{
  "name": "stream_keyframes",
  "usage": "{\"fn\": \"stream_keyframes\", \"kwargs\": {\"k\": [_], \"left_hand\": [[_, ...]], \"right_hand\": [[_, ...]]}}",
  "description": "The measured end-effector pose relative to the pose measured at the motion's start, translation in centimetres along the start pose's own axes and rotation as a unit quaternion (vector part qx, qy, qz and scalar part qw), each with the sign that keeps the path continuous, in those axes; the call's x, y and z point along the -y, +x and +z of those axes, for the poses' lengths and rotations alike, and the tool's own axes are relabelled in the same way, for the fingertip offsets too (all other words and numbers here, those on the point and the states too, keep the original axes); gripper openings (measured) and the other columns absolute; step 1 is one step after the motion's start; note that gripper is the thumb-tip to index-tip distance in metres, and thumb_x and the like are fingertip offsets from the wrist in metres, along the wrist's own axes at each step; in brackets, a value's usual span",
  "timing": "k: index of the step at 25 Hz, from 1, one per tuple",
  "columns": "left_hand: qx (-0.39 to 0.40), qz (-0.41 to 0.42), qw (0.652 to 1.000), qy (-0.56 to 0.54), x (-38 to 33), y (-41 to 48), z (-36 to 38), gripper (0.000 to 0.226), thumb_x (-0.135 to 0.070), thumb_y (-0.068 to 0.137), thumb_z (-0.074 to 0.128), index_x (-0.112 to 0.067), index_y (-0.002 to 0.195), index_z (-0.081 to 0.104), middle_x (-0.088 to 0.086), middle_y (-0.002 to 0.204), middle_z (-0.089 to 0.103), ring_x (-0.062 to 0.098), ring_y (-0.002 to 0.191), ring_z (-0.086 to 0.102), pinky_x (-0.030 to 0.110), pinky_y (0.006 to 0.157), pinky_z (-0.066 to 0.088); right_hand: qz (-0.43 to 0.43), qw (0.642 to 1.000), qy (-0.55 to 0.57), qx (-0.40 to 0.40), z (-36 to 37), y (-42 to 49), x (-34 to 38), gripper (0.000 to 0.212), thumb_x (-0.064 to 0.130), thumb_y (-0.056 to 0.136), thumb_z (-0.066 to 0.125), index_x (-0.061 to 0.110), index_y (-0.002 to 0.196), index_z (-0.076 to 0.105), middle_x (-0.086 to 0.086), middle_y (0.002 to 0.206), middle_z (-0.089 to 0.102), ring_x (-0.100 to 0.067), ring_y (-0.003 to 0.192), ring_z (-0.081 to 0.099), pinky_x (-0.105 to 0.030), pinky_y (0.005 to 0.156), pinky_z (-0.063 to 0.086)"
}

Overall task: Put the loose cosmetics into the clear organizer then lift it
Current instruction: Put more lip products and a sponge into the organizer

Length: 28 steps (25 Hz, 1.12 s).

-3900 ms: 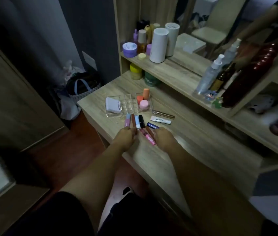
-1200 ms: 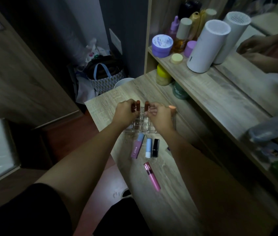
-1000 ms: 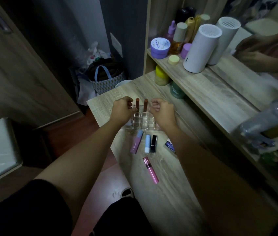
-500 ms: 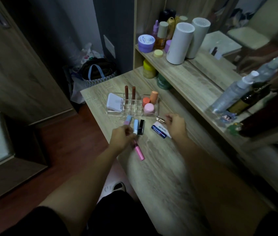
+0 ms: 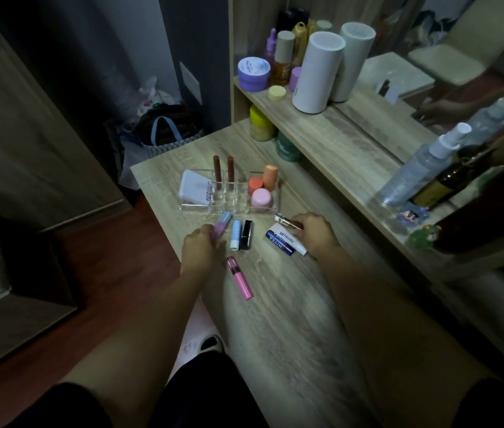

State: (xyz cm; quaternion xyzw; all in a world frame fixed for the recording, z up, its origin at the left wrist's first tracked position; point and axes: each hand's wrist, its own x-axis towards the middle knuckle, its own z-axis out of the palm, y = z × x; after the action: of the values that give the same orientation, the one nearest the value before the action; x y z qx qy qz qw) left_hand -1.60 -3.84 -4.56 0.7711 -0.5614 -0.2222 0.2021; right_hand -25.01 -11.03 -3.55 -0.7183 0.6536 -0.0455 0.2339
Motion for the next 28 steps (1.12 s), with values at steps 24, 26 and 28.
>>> {"fn": "stream_keyframes", "kwargs": {"k": [24, 26, 28], "left_hand": [[-0.024, -0.021, 0.962, -0.270, -2.6, 6.5, -8.0, 0.028, -0.020, 0.072, 0.073, -0.021, 0.094, 0.056, -0.010, 0.079, 0.061, 0.005, 0.070, 0.060, 0.009, 0.048, 0.045], [-0.041, -0.039, 0.962, -0.269, -2.7, 7.3, -7.4, 0.034, -0.021, 0.070, 0.077, -0.015, 0.097, 0.056, -0.008, 0.076, 0.061, 0.006, 0.067, 0.059, 0.014, 0.052, 0.044], [-0.051, -0.062, 0.961, -0.266, -2.8, 8.1, -6.6, 0.039, -0.022, 0.069, 0.080, -0.010, 0.098, 0.056, -0.002, 0.079, 0.063, 0.010, 0.068, 0.060, 0.020, 0.058, 0.049]], "right_hand": [[-0.033, 0.904, 0.410, -0.116, -2.0, 2.4, 11.1, 0.021, 0.017, 0.085, 0.066, 0.016, 0.107, 0.065, -0.003, 0.107, 0.070, -0.004, 0.088, 0.065, -0.021, 0.078, 0.056], [-0.024, 0.901, 0.408, -0.143, -1.6, 3.5, 11.5, 0.025, 0.012, 0.084, 0.068, 0.013, 0.108, 0.066, -0.004, 0.105, 0.071, 0.010, 0.078, 0.060, -0.003, 0.064, 0.050], [-0.013, 0.905, 0.397, -0.153, -1.0, 4.8, 11.6, 0.025, 0.010, 0.083, 0.069, 0.011, 0.108, 0.067, -0.004, 0.103, 0.072, 0.014, 0.076, 0.059, 0.002, 0.059, 0.046]]}}
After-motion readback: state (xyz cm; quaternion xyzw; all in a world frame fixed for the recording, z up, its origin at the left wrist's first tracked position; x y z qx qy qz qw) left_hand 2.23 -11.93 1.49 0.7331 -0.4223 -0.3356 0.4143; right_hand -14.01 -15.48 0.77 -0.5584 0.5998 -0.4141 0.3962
